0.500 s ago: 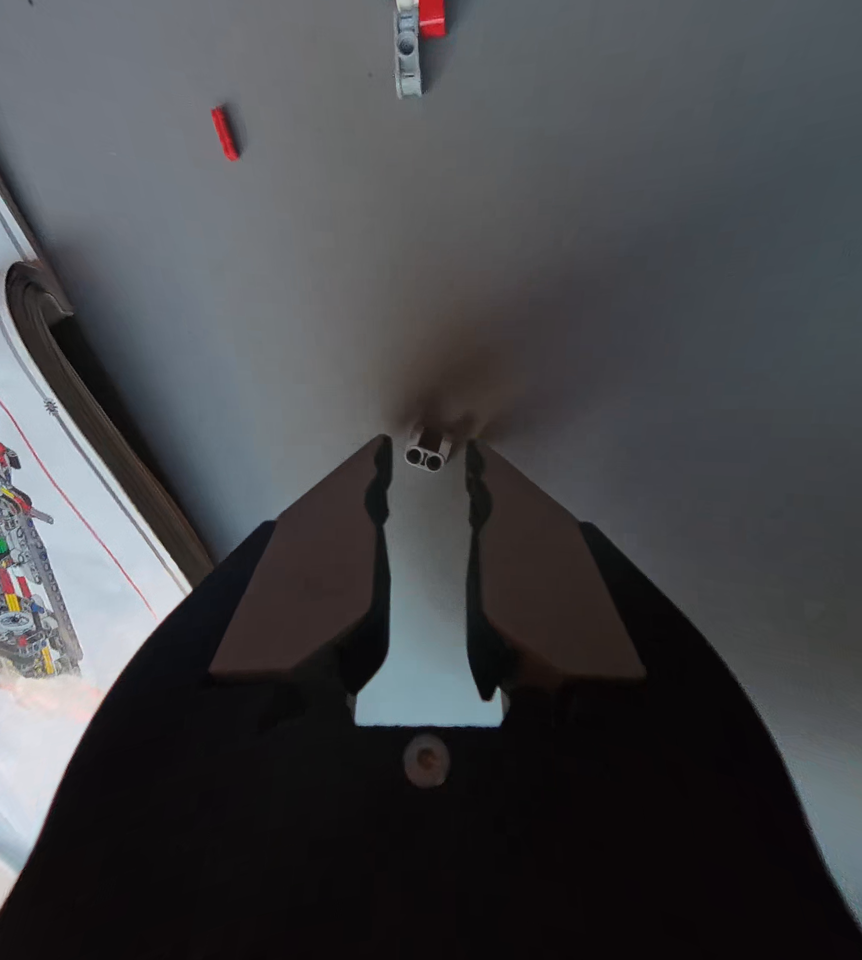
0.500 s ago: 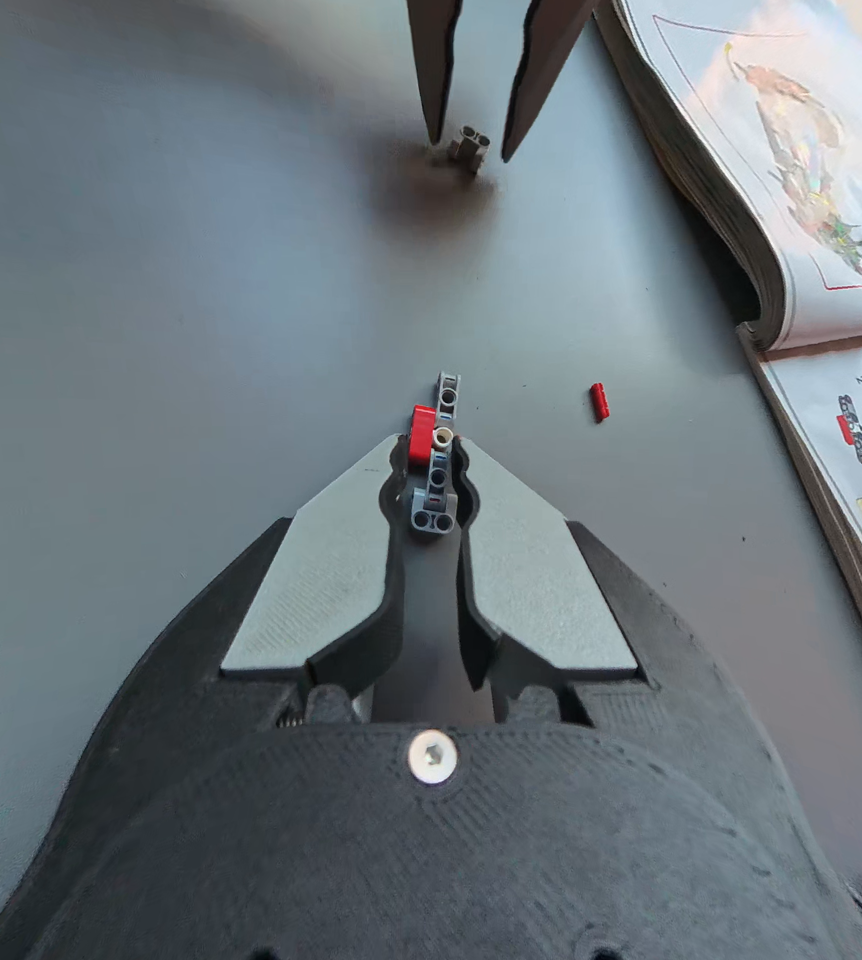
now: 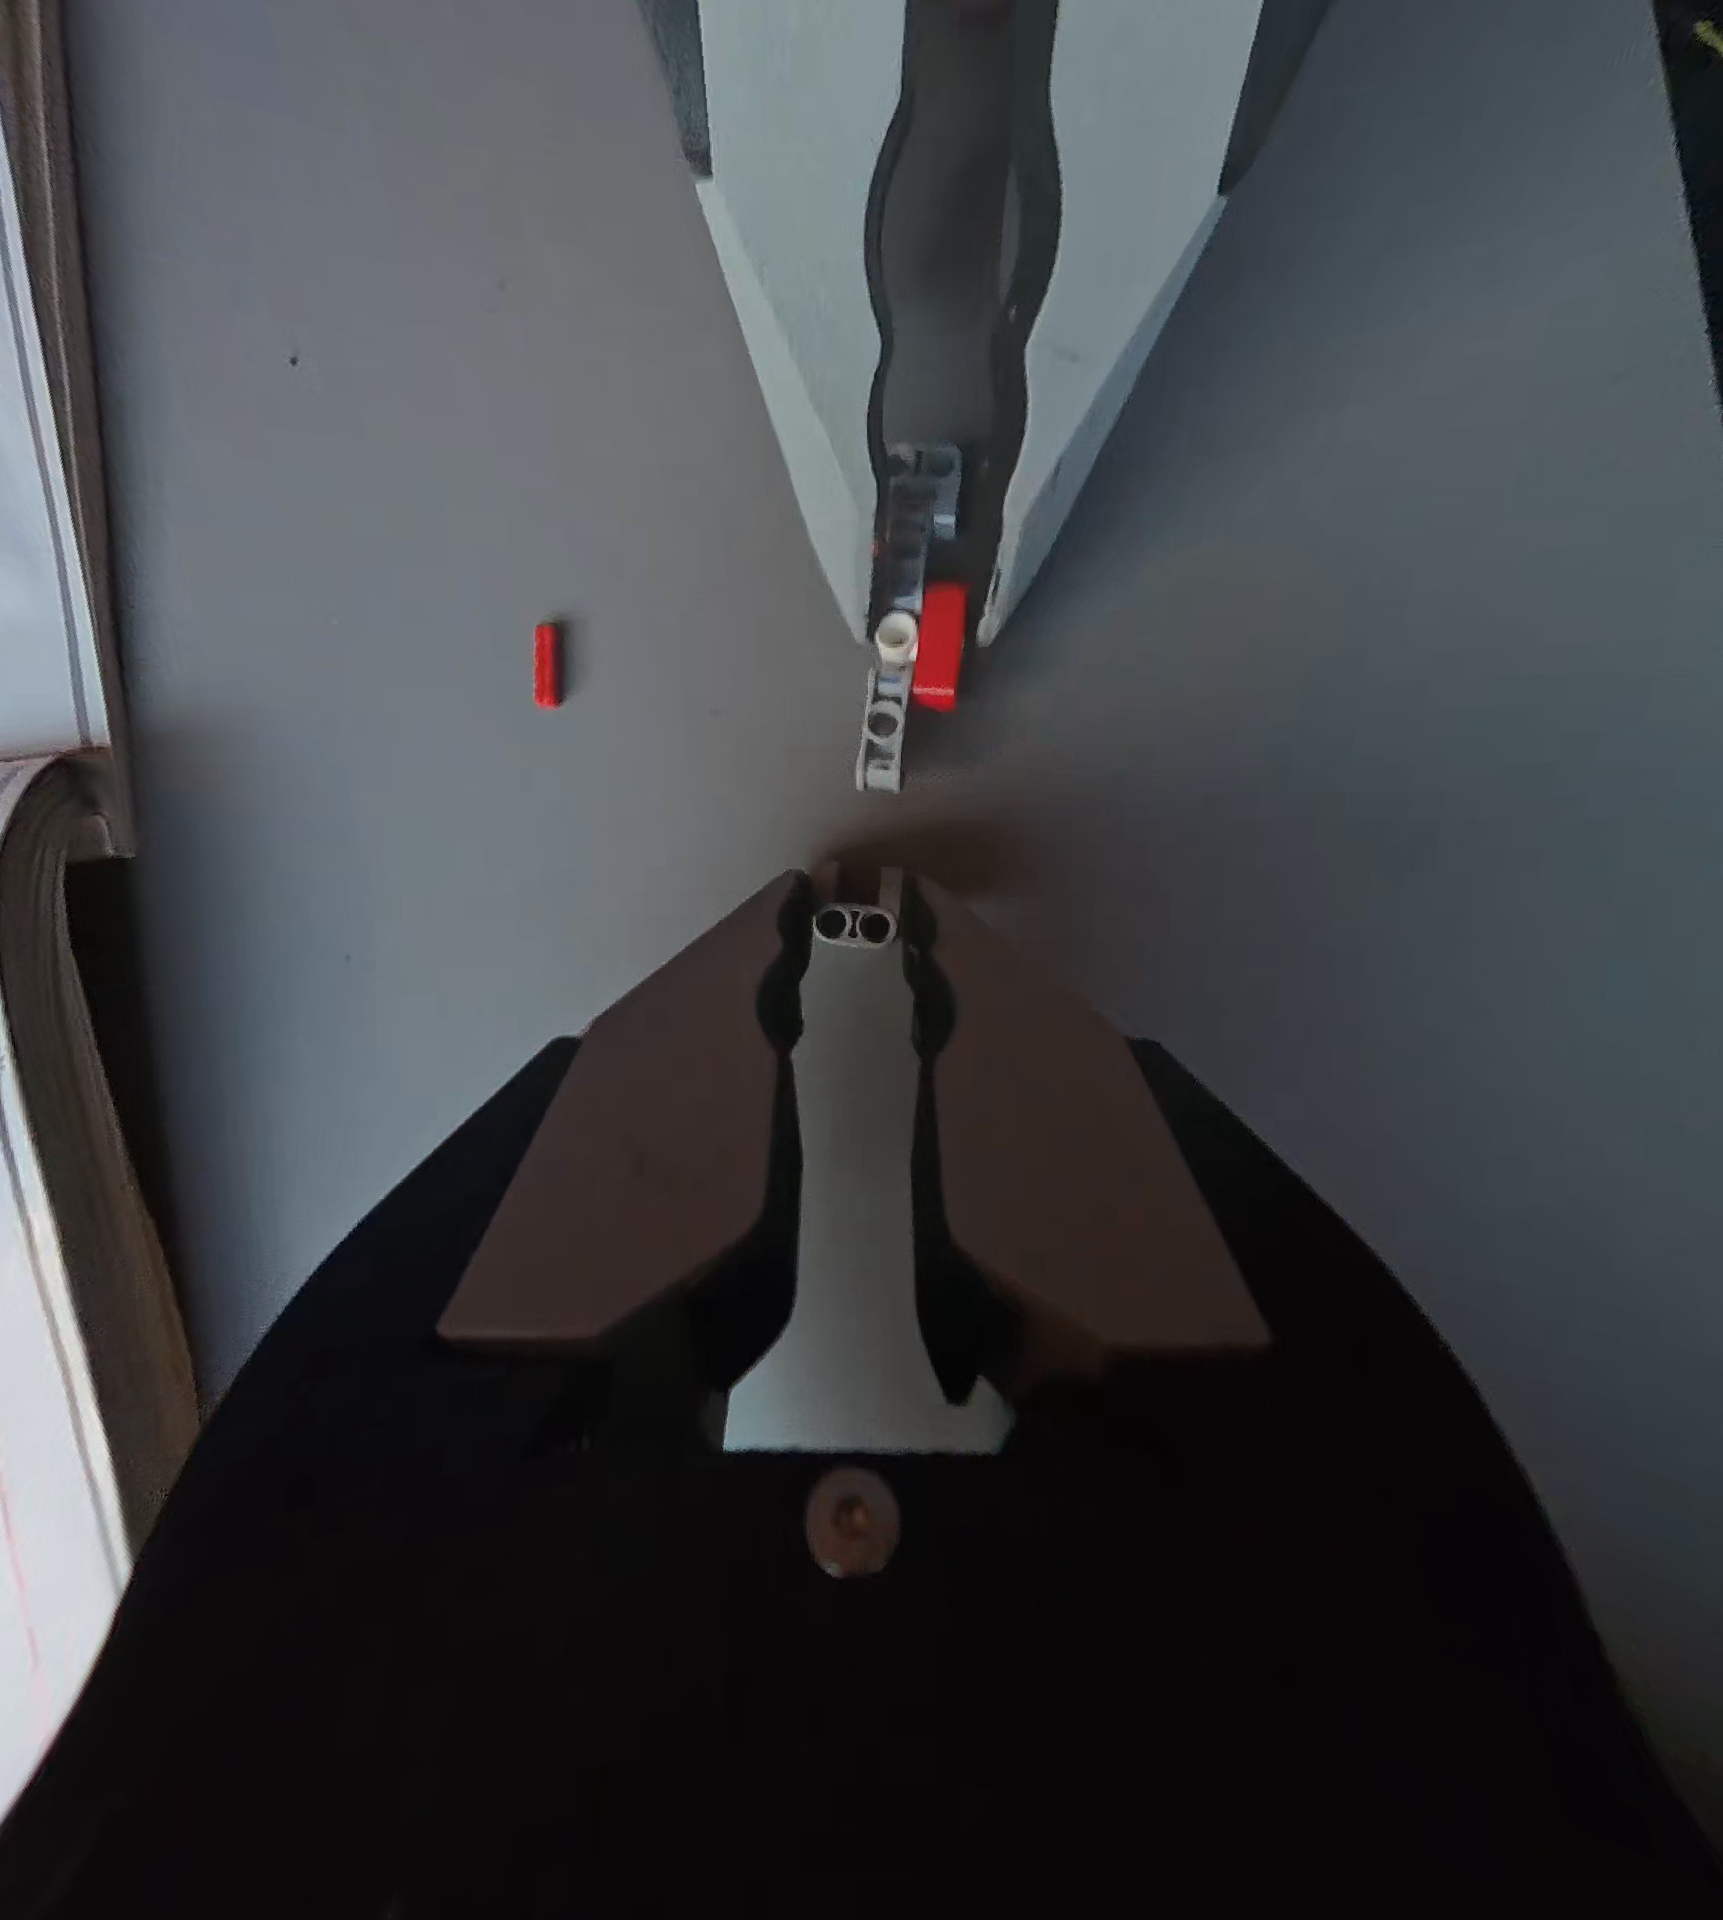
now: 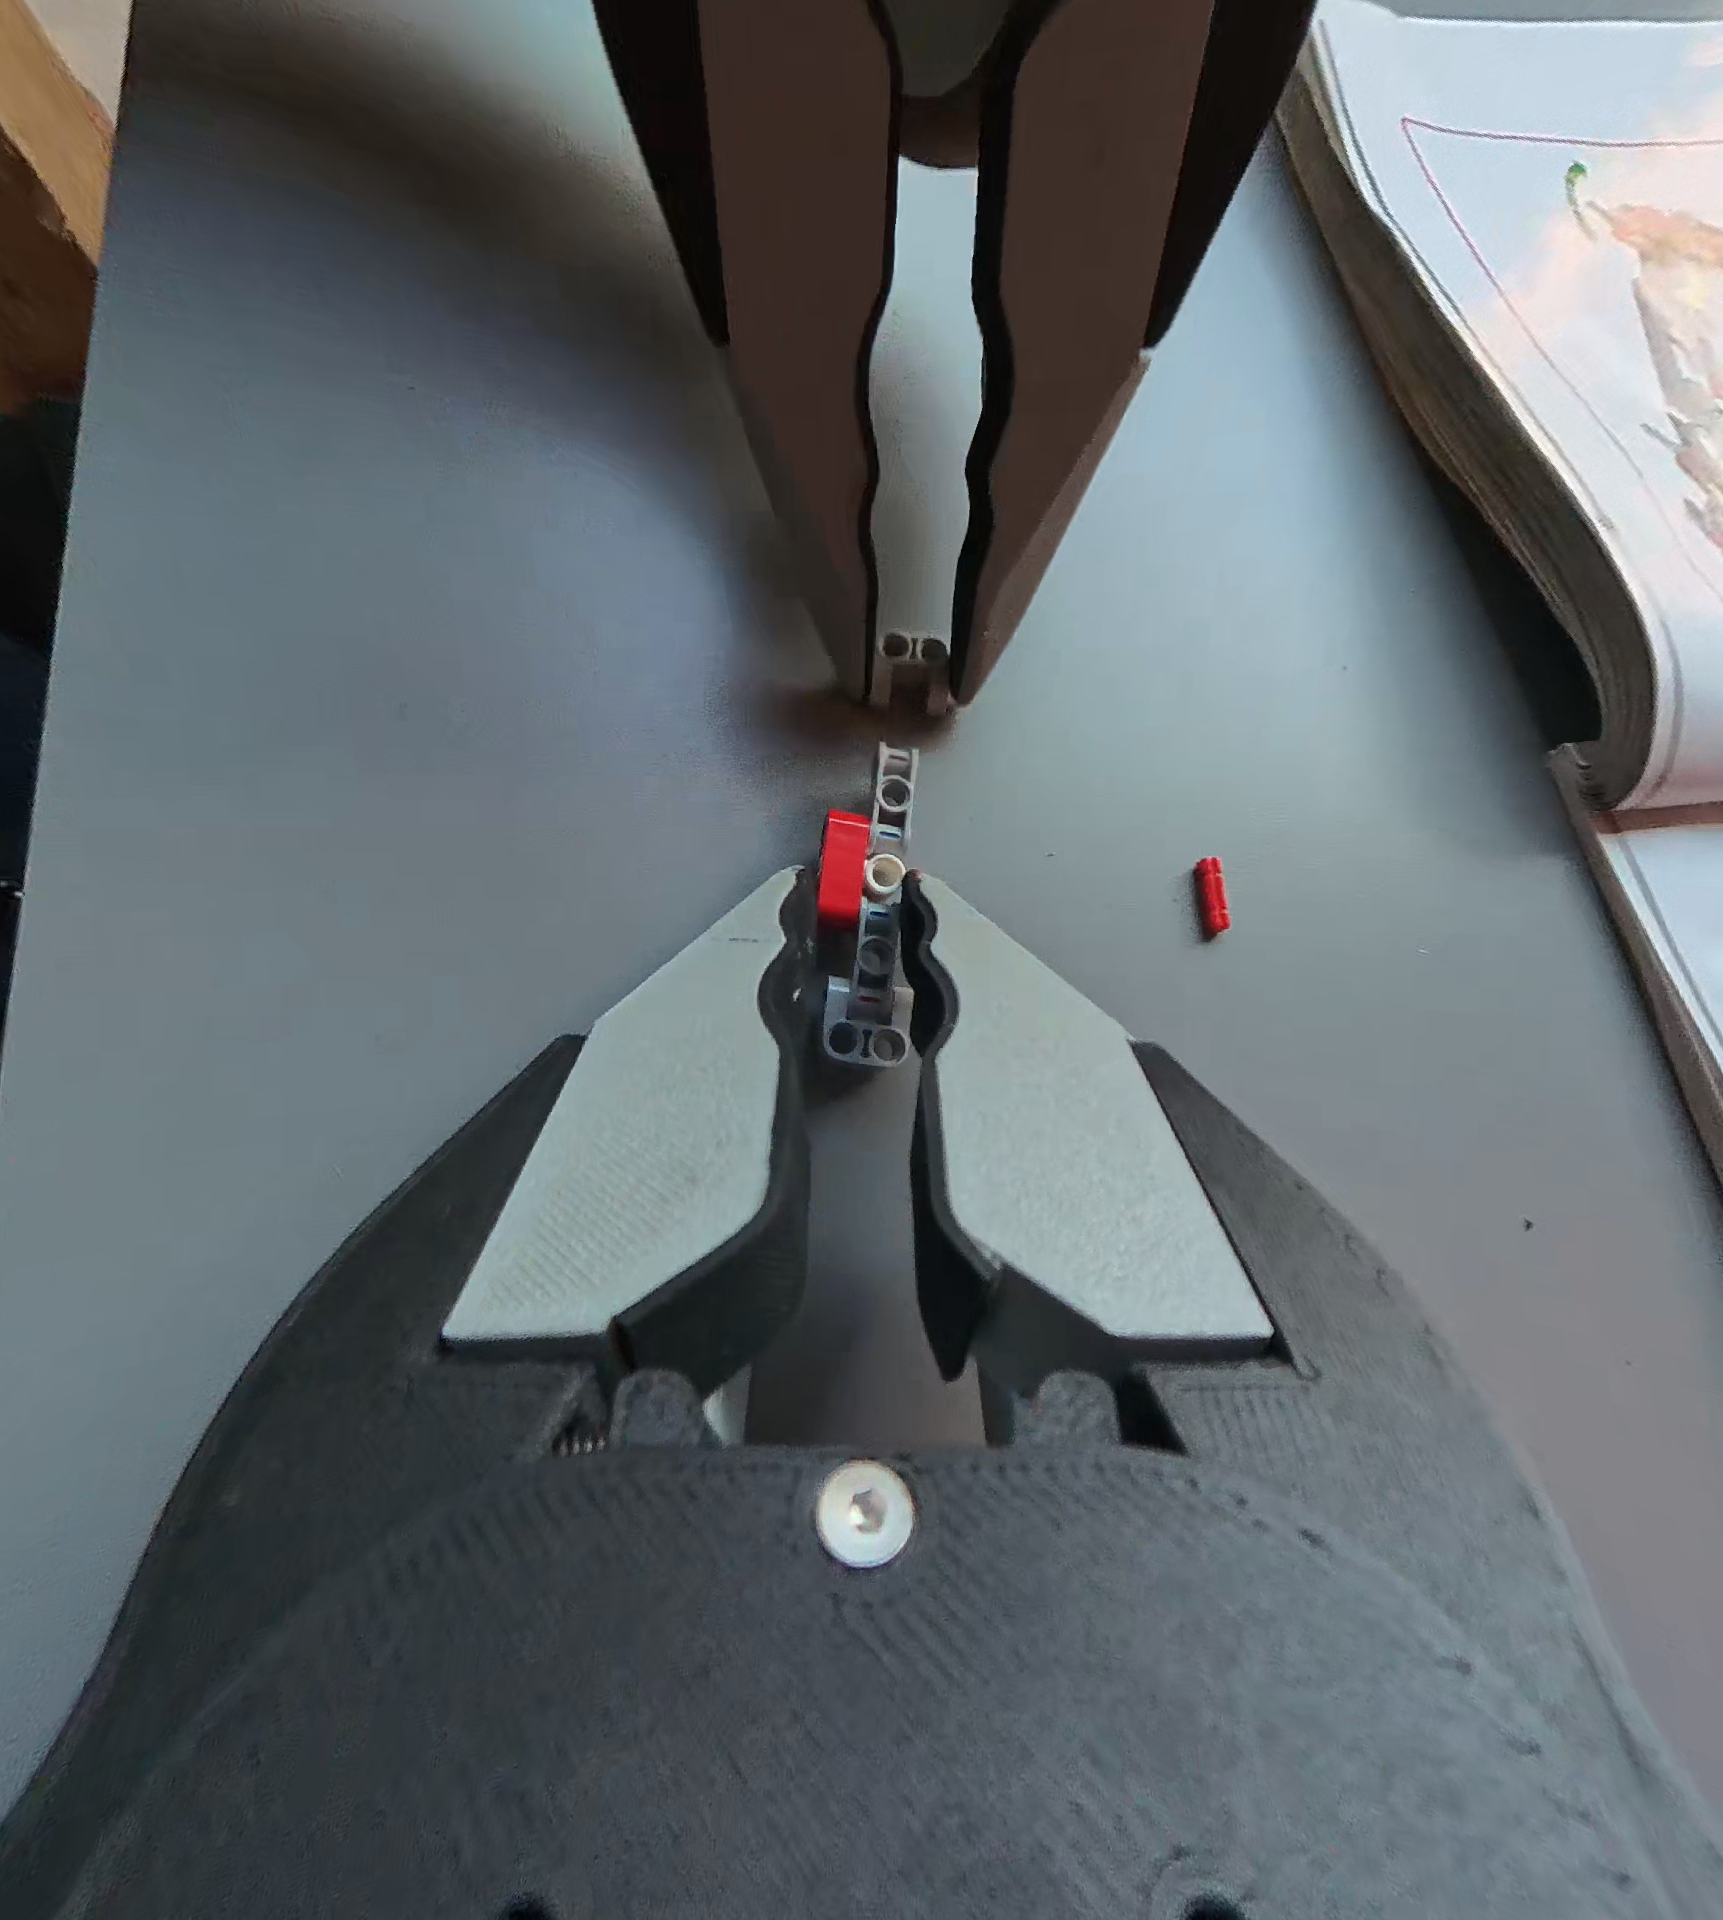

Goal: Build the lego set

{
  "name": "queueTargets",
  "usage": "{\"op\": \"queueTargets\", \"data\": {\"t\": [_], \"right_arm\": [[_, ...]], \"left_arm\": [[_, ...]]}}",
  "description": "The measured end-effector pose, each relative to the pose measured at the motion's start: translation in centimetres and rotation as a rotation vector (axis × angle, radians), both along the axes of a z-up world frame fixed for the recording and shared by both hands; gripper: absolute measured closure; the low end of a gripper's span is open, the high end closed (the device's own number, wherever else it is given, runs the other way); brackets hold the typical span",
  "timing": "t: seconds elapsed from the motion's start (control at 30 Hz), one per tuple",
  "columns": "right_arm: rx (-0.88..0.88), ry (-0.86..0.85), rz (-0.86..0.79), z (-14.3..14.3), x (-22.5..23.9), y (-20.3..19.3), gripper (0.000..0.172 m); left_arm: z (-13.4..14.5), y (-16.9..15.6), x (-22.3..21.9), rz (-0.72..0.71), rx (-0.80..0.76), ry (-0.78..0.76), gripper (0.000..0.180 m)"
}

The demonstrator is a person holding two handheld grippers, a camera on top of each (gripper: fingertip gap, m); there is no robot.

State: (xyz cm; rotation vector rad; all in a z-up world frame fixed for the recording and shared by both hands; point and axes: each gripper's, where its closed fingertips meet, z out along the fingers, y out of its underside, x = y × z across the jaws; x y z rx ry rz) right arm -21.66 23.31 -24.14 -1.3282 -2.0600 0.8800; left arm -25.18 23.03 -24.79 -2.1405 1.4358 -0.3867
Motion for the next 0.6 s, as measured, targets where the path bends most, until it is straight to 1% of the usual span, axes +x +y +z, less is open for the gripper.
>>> {"op": "queueTargets", "data": {"t": [0.17, 0.37, 0.6], "right_arm": [[0.055, -0.016, 0.011, -0.4, 0.4, 0.1, 0.158], [0.067, -0.012, 0.034, -0.1, 0.6, -0.2, 0.158], [0.077, -0.026, 0.056, -0.2, 0.6, 0.0, 0.158]], "left_arm": [[0.0, -0.2, 1.9, 0.008, 0.004, -0.037, 0.166], [0.0, -0.1, 1.9, 0.059, -0.006, -0.061, 0.166], [0.0, -0.2, 2.1, 0.032, 0.009, -0.064, 0.166]]}}
